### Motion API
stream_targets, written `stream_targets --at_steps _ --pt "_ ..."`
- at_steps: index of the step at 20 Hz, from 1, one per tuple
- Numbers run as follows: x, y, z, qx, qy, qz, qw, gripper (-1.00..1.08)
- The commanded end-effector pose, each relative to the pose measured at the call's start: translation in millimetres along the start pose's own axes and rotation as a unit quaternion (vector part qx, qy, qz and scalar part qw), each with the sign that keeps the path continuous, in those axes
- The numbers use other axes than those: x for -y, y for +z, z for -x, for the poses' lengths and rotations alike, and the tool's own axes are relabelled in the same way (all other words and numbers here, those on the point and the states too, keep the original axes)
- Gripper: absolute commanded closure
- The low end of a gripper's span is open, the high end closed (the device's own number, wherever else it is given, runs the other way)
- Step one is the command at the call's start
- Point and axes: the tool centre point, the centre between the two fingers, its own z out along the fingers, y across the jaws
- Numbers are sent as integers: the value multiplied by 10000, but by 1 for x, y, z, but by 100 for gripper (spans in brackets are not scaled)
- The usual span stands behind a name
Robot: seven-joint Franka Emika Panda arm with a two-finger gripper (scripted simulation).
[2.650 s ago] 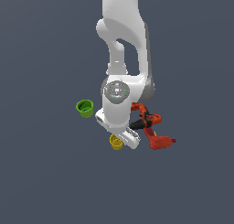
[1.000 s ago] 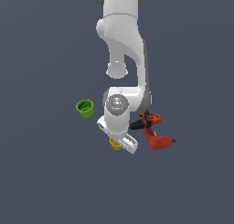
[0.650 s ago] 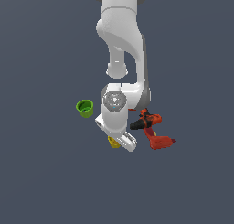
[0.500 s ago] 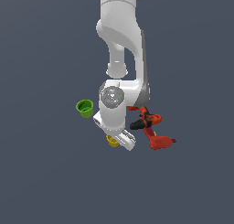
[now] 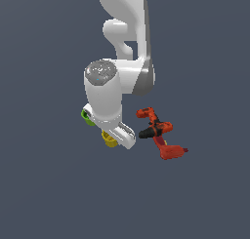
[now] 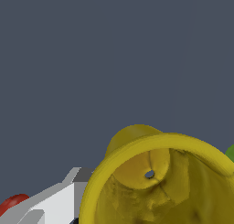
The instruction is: Pick up a designated object from a clutter of objects.
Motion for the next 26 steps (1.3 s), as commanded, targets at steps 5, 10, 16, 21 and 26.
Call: stream_targets --at_steps 5,10,16,21,26 --pt "-30 -76 -16 -5 3 -7 10000 108" --pt "-51 -132 -28 -5 5 -6 10000 108" --pt "-73 -190 -42 -6 6 -4 10000 108" --pt "-85 -222 -51 -8 4 -1 10000 108" --pt "-91 -241 -57 -9 3 0 10000 108"
